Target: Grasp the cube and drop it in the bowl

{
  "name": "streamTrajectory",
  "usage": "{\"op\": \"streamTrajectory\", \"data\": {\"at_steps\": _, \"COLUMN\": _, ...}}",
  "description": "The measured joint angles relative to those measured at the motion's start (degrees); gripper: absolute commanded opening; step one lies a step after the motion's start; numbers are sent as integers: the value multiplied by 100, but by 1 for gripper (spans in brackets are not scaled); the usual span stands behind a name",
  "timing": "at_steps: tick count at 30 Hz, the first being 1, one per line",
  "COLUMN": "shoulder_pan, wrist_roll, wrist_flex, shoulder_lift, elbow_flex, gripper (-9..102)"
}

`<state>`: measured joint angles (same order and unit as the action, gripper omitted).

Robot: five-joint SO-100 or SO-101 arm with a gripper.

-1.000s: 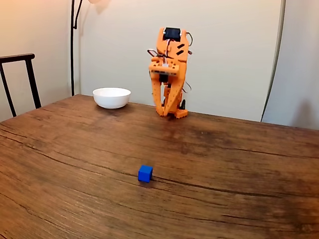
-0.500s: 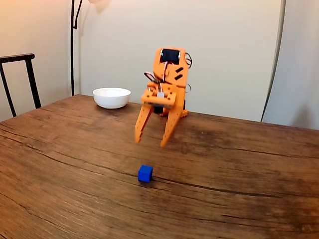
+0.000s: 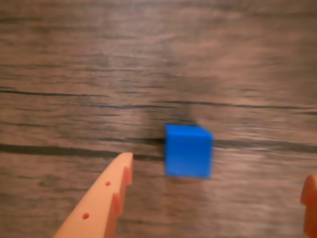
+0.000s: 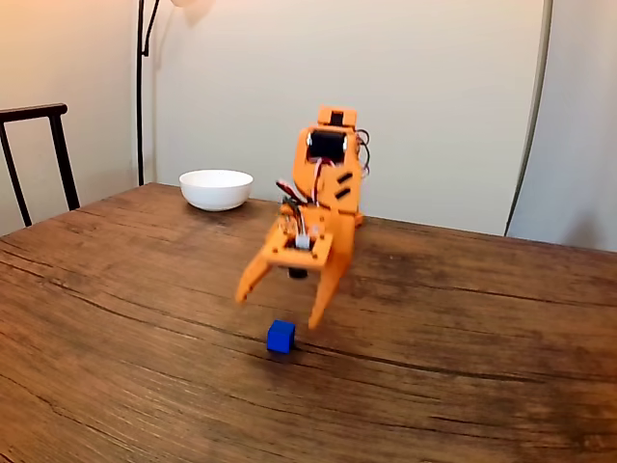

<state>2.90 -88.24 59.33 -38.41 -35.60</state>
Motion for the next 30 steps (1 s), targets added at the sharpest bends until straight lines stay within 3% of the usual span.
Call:
{"op": "streamTrajectory", "data": {"at_steps": 14, "shoulder_pan": 44, "wrist_roll": 18, "wrist_flex": 0, "shoulder_lift": 1195, "elbow_flex": 1230, "gripper": 46}}
{"op": "streamTrajectory", "data": {"at_steps": 30, "shoulder_pan": 70, "wrist_roll": 18, "wrist_flex": 35, "shoulder_lift": 1274, "elbow_flex": 1292, "gripper": 45}}
